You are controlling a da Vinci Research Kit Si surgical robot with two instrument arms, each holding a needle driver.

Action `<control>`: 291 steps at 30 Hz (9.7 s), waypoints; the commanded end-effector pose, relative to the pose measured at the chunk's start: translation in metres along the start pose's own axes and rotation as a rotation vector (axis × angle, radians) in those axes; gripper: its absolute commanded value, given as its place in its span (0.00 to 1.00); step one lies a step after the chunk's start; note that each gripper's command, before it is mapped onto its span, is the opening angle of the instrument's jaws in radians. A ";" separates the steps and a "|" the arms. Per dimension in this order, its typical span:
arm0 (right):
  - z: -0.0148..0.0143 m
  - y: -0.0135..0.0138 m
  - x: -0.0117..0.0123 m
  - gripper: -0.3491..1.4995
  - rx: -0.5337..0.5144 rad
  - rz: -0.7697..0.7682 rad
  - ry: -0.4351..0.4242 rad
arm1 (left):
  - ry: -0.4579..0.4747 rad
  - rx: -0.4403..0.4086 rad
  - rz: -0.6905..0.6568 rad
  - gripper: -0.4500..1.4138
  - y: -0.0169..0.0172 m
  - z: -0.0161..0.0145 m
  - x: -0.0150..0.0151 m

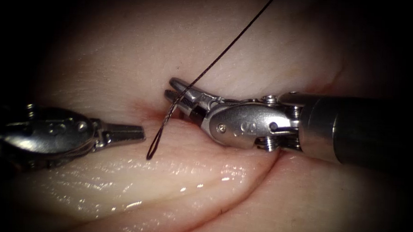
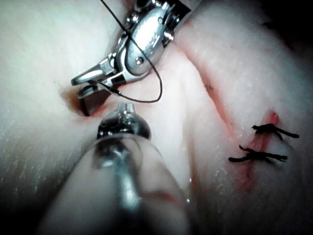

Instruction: Wound Closure

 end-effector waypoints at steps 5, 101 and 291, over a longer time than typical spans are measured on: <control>0.0011 -0.0008 -0.0005 0.00 0.015 0.016 -0.004 | -0.003 -0.001 -0.001 0.10 0.0000 0.0006 0.0000; -0.0008 -0.0045 -0.0024 0.00 0.205 0.228 -0.072 | -0.013 0.016 0.011 0.05 -0.0001 0.0008 0.0003; 0.0010 0.0144 0.0033 0.00 0.214 1.055 0.023 | -0.169 -0.051 0.035 0.05 0.0010 0.0074 -0.0066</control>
